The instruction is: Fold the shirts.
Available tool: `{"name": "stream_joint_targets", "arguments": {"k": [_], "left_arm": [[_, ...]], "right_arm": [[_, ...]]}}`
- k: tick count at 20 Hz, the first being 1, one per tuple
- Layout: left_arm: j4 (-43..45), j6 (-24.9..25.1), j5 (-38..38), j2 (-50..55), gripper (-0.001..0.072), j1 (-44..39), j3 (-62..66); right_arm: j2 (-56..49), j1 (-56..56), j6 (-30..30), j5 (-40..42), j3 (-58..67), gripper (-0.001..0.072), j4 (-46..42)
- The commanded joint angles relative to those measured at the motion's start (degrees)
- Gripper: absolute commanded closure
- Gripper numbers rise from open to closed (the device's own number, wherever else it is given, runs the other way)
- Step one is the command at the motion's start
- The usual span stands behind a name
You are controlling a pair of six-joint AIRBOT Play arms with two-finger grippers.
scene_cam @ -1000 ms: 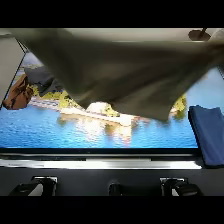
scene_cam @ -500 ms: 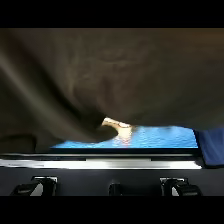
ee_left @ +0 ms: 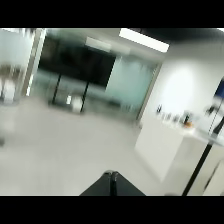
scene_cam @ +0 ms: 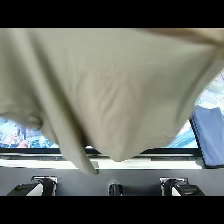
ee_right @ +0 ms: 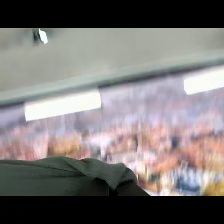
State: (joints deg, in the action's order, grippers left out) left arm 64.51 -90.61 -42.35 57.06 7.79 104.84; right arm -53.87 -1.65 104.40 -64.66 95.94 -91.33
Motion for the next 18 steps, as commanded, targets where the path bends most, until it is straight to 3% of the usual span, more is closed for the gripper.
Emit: {"name": "stream_joint_targets", "arguments": {"k": [1,7,11,14,15,16,17,18], "left_arm": [[0.48,5.22,-4.79,12.66,0.0679,0.00,-1.22],[-1.53,5.31,-15.15,35.65,0.0679,-1.03,-1.36],[-1.46,5.31,-27.50,45.31,0.0679,-3.78,-1.36],[-1.46,3.50,-31.26,48.22,0.0672,-5.35,-1.31],[-1.46,1.99,-31.71,48.06,0.0567,-5.25,-0.98],[-1.46,1.90,-33.46,47.80,0.0378,-4.46,0.07],[-1.16,2.43,-36.48,47.50,0.0277,-3.08,1.68],[-0.13,4.11,-40.00,46.73,0.0273,-1.05,2.95]], "right_arm": [[-16.63,0.04,0.61,-1.84,0.02,0.0670,2.64],[-38.93,0.02,7.98,12.22,0.02,0.0668,13.42],[-45.18,0.02,7.93,10.56,0.02,0.0669,18.45],[-45.66,0.11,7.85,9.51,0.17,0.0646,18.56],[-45.07,0.87,6.78,8.57,0.76,0.0449,18.75],[-44.06,2.21,4.61,6.14,1.99,0.0257,18.99],[-42.60,3.96,0.90,3.15,2.99,0.0243,18.93],[-40.85,6.36,-3.08,-0.42,3.58,0.0243,18.84]]}}
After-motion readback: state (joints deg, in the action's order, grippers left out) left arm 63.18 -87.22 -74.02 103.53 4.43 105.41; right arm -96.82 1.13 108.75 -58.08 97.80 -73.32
